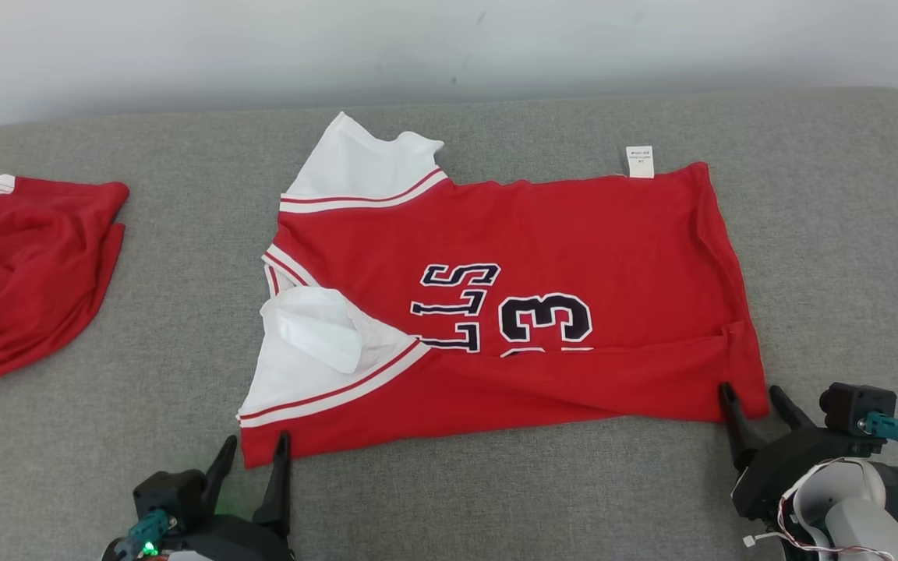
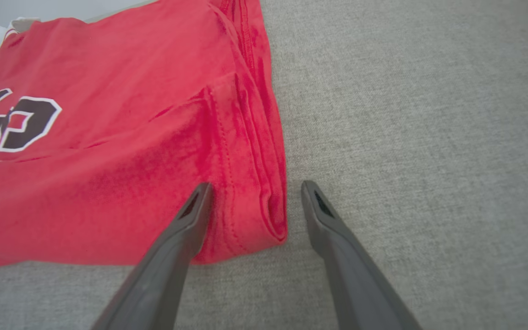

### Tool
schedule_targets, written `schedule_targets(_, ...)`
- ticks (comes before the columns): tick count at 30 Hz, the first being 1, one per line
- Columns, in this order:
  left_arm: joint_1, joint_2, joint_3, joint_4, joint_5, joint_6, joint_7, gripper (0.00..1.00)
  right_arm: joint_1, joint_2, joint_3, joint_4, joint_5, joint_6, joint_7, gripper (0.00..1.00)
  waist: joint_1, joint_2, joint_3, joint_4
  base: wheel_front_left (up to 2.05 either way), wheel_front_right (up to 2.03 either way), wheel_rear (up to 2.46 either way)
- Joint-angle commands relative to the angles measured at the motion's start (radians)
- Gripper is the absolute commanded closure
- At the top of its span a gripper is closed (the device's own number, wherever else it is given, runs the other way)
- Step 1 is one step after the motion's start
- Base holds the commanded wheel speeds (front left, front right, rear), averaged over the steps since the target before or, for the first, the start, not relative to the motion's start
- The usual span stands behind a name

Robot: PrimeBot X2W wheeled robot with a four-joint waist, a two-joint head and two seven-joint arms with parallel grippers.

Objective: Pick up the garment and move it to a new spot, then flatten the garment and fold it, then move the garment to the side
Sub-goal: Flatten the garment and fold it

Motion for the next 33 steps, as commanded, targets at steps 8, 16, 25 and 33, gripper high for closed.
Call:
schedule_targets(8, 0.005, -0.017, -0.001, 0.049, -0.023, -0.034, 0.003, 1.00, -0.016, 0.011, 0.046, 0.064, 0.032, -0.003, -0.037, 1.00, 0.0000, -0.0001, -0.034, -0.002, 0.00, 0.00, 0.00)
schedule_targets(16, 0.086, -0.007, 0.041, -0.029, -0.040, -0.025, -0.007, 1.00, 0.038, -0.019, 0.064, 0.039, 0.082, -0.003, -0.065, 1.00, 0.0000, -0.0001, -0.100, 0.014, 0.00, 0.00, 0.00)
schedule_targets(25, 0.248, -0.003, 0.048, -0.188, -0.040, 0.011, -0.003, 1.00, 0.206, -0.056, 0.014, -0.101, 0.121, -0.003, -0.035, 1.00, 0.0000, -0.0001, -0.136, 0.040, 0.00, 0.00, 0.00)
schedule_targets(33, 0.328, -0.013, 0.028, -0.281, -0.034, 0.058, 0.018, 0.75, 0.357, -0.022, -0.095, -0.256, 0.115, -0.003, 0.047, 0.93, 0.0000, -0.0001, -0.124, 0.049, 0.00, 0.00, 0.00)
